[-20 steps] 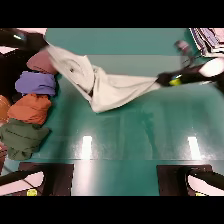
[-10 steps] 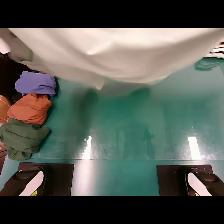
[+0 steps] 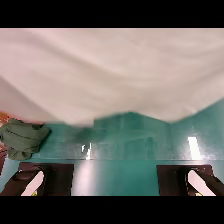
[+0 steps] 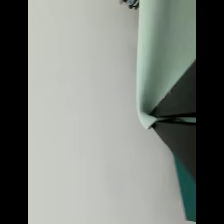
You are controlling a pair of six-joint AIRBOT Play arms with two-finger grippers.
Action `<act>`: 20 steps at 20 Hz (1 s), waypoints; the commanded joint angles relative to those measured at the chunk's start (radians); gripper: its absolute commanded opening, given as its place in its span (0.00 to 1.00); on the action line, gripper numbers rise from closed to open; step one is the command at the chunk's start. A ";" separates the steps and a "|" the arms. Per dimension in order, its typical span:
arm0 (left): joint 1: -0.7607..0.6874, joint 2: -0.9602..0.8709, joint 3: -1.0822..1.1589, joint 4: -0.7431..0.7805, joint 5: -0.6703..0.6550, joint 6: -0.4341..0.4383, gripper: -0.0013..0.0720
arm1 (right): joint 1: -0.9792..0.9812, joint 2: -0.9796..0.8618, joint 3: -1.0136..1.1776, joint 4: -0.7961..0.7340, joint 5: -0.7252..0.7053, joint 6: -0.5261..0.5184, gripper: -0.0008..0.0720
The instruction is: Fold the shirts.
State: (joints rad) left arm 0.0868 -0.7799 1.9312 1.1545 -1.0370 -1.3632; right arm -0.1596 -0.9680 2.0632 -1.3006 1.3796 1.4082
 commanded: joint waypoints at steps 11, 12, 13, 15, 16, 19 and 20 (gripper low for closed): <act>-0.002 -0.777 -0.417 -0.176 -0.008 0.060 0.05 | 0.201 -0.652 -0.240 -0.113 -0.053 0.001 0.03; -0.002 -0.804 -0.417 -0.176 0.040 0.061 0.05 | 0.201 -0.693 -0.197 -0.111 -0.051 0.001 0.03; -0.002 -0.824 -0.417 -0.176 0.091 0.062 0.05 | 0.201 -0.724 -0.157 -0.105 -0.052 0.001 0.03; -0.002 -0.830 -0.417 -0.174 0.143 0.062 0.05 | 0.203 -0.774 -0.079 -0.103 -0.041 0.006 0.03; -0.001 -0.830 -0.409 -0.173 0.138 0.062 0.06 | 0.203 -0.792 -0.052 -0.085 -0.023 0.009 0.06; 0.015 -0.827 -0.355 -0.142 -0.003 0.054 0.75 | 0.172 -0.805 -0.029 0.047 0.072 0.008 0.45; 0.031 -0.819 -0.342 -0.136 -0.080 0.054 0.67 | 0.154 -0.789 -0.051 0.109 0.108 0.004 0.45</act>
State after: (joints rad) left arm 0.0963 -1.5936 1.5555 0.9977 -0.9901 -1.3094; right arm 0.0208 -1.7432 2.0003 -1.3231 1.4017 1.4136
